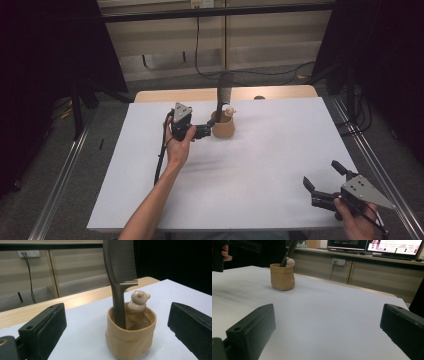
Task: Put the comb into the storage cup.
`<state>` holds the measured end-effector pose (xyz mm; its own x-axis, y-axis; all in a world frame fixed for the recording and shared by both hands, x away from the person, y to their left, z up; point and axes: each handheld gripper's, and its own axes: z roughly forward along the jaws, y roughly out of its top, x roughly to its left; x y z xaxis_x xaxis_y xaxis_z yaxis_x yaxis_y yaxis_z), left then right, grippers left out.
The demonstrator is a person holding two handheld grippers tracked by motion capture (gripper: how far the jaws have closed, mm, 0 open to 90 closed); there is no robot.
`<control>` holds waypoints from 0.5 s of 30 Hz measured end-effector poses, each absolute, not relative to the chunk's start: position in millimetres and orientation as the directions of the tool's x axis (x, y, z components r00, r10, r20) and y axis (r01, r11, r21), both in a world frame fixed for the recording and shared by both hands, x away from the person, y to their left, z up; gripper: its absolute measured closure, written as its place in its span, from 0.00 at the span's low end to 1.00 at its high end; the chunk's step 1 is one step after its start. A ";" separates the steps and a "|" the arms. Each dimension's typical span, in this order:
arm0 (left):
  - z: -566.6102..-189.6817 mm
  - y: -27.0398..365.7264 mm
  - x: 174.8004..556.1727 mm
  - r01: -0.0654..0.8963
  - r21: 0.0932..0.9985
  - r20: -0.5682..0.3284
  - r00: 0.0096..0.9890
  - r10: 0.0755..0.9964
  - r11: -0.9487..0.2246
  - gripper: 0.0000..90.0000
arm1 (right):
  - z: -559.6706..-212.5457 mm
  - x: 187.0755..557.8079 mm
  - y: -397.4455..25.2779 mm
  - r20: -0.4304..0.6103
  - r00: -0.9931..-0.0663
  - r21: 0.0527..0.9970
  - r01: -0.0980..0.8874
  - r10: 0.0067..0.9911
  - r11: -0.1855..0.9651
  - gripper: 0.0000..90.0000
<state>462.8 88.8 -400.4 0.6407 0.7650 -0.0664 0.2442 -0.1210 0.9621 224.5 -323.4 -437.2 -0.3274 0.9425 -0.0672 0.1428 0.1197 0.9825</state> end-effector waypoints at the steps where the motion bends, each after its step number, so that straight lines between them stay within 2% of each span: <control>1: -399.7 89.6 460.4 0.239 0.964 -0.068 0.641 0.764 -0.115 0.02 | -437.0 224.3 -323.3 -0.065 -0.327 0.983 0.143 0.943 0.117 0.00; 6: -398.8 94.8 449.3 0.226 0.969 -0.070 0.642 0.764 -0.101 0.02 | -436.4 223.3 -322.7 -0.066 -0.322 0.983 0.140 0.944 0.117 0.00; 12: -402.7 100.6 437.6 0.215 0.966 -0.041 0.673 0.738 -0.142 0.02 | -436.3 223.3 -322.6 -0.071 -0.320 0.982 0.142 0.945 0.122 0.00; 15: -403.3 101.7 433.5 0.235 0.964 -0.070 0.677 0.733 -0.124 0.01 | -436.2 223.4 -322.3 -0.074 -0.322 0.983 0.138 0.944 0.124 0.00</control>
